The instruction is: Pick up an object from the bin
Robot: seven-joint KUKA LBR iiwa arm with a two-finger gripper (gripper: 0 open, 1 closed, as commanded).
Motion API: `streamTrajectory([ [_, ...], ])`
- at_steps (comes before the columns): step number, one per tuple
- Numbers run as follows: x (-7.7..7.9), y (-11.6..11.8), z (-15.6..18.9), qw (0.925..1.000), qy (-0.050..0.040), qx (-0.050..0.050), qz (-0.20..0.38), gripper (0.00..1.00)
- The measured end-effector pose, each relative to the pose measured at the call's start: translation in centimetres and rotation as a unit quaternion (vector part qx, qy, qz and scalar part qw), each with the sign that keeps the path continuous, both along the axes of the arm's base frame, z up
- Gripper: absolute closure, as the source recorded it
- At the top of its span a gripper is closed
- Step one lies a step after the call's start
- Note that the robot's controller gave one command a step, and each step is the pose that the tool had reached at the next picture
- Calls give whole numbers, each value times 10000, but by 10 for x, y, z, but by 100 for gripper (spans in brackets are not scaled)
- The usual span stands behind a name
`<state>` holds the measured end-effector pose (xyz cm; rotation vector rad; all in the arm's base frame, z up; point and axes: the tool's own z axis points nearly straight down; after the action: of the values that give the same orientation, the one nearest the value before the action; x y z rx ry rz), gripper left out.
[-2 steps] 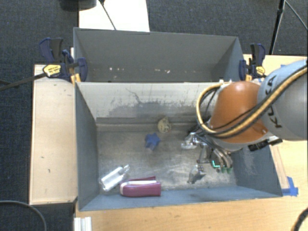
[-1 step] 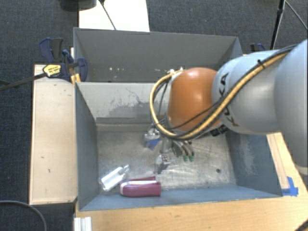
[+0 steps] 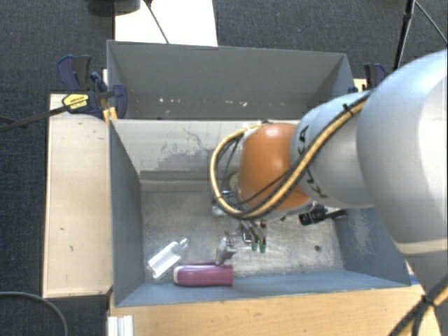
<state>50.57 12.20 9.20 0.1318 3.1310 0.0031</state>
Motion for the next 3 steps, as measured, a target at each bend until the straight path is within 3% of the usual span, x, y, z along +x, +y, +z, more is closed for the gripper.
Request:
streamTrajectory([
  [1, 39, -135, 14, 9752, 9, -33, 2211, 0],
  [2, -11, -208, 11, 9982, 44, -18, 605, 0],
  [3, -14, -223, 4, 9993, 52, -5, 378, 0],
])
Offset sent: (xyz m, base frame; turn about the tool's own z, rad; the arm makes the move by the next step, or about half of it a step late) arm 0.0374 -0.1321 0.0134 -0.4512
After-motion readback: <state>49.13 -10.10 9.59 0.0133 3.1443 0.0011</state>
